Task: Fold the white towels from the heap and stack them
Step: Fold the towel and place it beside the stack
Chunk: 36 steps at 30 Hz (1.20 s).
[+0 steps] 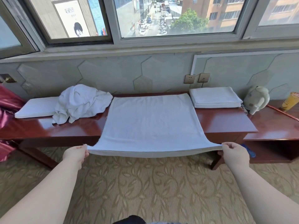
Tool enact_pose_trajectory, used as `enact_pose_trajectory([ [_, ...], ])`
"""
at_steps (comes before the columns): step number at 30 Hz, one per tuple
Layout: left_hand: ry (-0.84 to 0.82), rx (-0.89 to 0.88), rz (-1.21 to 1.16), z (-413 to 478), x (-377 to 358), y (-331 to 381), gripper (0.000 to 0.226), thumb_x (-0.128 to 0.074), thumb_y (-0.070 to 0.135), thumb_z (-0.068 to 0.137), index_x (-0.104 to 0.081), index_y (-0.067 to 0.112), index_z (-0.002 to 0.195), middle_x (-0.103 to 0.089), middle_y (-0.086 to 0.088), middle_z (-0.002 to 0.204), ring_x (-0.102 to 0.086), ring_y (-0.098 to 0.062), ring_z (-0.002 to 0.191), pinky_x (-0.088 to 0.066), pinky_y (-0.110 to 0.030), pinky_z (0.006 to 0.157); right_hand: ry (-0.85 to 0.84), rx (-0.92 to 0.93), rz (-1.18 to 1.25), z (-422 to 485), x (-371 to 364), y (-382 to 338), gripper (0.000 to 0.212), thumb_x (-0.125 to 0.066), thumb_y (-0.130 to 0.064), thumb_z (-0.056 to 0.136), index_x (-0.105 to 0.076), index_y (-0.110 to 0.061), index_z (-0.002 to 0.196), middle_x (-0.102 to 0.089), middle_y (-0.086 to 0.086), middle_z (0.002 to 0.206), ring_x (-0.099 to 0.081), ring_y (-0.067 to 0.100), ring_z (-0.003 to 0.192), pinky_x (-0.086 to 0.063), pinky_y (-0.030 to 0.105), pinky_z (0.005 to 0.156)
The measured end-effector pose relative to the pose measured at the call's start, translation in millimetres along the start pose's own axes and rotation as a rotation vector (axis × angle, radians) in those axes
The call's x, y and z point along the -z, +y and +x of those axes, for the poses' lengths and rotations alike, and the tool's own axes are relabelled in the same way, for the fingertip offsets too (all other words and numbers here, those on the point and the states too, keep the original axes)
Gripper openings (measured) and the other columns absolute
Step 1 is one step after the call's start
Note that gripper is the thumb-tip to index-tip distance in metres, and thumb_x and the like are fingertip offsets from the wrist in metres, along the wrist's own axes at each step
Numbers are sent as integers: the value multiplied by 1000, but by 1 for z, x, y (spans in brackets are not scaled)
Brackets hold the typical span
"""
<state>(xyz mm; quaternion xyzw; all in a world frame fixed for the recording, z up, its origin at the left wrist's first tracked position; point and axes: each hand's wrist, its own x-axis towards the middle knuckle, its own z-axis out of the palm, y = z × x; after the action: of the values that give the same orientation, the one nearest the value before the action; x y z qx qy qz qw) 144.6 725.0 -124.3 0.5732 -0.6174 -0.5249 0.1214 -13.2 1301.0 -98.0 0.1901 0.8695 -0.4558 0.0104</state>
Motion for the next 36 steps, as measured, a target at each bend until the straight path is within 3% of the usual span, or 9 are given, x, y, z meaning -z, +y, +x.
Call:
enact_pose_trajectory([
  [5,-8,49,-84,21,-6,25,17,-75,27,96,-74,10,95,-73,-4,82,-61,-14,68,-41,-27,54,11,-28,112,29,-12,-26,20,-55,-20,93,-75,-20,94,-74,-5,64,-73,19,79,-58,42,84],
  [10,1,25,-153,53,-28,69,25,-78,37,92,-75,13,87,-75,0,76,-63,-13,65,-43,-26,53,45,-22,142,67,-30,-68,17,-53,-14,99,-70,-15,99,-65,-8,69,-59,8,66,-43,26,60],
  [14,-146,-49,-211,83,-60,113,19,-76,29,95,-67,13,91,-77,-2,80,-70,-8,62,-52,-27,49,58,-63,225,121,-59,-96,24,-52,-12,94,-74,-9,106,-69,-7,60,-66,27,70,-53,34,74],
  [17,-235,-90,-158,116,-86,147,9,-70,16,99,-65,8,102,-72,-3,76,-65,2,46,-45,-12,39,24,-59,234,172,-84,-115,27,-53,-23,86,-75,-14,101,-74,-1,72,-72,25,79,-60,42,83],
  [20,-220,-206,-61,161,-112,180,15,-63,1,100,-67,0,115,-71,-12,96,-69,0,56,-52,-17,58,11,-4,159,209,-110,-148,18,-63,-33,83,-71,-25,97,-77,-1,92,-72,23,94,-57,48,95],
  [25,-96,-354,205,205,-143,230,19,-62,20,95,-75,17,82,-78,1,75,-77,-19,76,-62,-46,86,74,58,-165,240,-141,-205,29,-63,-14,86,-71,-22,113,-75,6,95,-70,32,92,-55,44,90],
  [29,-175,-269,131,223,-175,259,13,-47,11,107,-57,9,116,-73,-12,80,-73,-28,69,-60,-44,77,96,-1,-140,299,-175,-187,28,-53,-32,82,-70,-27,103,-75,0,89,-72,30,86,-60,49,84],
  [31,-197,-192,36,232,-190,267,30,-40,11,109,-45,13,139,-71,-18,85,-71,-32,73,-55,-41,69,123,-1,-82,288,-185,-214,24,-49,-34,87,-66,-27,103,-76,1,88,-72,27,88,-59,48,86],
  [36,-217,-107,-88,253,-222,284,25,-33,14,114,-46,2,131,-69,-23,114,-70,-31,82,-56,-38,74,108,-24,106,312,-217,-248,20,-42,-27,102,-55,-17,113,-76,3,80,-76,22,74,-59,44,85],
])
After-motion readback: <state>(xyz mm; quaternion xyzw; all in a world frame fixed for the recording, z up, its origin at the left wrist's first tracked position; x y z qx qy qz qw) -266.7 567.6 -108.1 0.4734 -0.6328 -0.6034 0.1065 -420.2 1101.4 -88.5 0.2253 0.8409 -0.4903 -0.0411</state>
